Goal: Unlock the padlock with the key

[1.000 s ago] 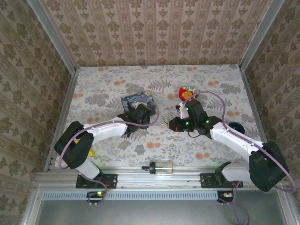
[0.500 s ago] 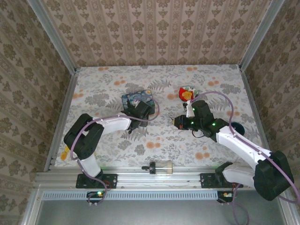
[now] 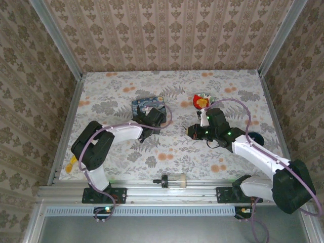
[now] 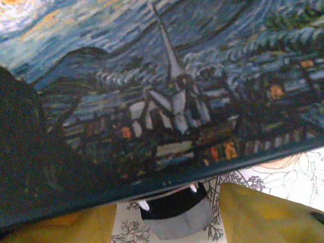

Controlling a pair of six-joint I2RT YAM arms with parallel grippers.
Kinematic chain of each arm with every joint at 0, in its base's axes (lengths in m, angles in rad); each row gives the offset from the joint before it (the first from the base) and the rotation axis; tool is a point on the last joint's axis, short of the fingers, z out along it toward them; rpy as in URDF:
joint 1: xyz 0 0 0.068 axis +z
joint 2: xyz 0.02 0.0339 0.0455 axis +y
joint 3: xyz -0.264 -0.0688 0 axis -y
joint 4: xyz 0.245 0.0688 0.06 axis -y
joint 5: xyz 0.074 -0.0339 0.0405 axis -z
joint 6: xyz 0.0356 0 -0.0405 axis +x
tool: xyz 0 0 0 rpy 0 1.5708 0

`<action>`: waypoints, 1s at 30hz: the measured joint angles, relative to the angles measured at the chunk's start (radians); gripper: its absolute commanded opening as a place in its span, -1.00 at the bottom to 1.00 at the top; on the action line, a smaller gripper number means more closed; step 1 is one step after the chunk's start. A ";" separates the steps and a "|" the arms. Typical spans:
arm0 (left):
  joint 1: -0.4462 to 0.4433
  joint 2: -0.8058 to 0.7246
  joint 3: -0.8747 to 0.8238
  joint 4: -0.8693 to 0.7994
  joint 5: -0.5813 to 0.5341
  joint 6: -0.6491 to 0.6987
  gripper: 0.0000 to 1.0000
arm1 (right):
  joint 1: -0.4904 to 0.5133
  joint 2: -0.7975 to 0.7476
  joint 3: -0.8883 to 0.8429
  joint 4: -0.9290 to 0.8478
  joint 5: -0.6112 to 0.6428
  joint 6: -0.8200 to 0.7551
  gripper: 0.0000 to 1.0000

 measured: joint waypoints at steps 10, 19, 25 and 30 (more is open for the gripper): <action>-0.007 0.030 0.006 0.019 -0.058 -0.048 0.16 | -0.004 0.003 0.000 0.028 0.000 0.000 -1.00; -0.007 0.081 0.035 0.041 -0.090 -0.056 0.02 | -0.006 0.003 -0.004 0.043 0.000 0.000 -1.00; -0.007 0.106 0.045 0.050 -0.091 -0.058 -0.19 | -0.009 0.003 -0.006 0.043 -0.001 0.000 -1.00; -0.006 0.113 0.057 0.056 -0.097 -0.050 -0.55 | -0.013 0.005 -0.006 0.044 -0.002 0.000 -1.00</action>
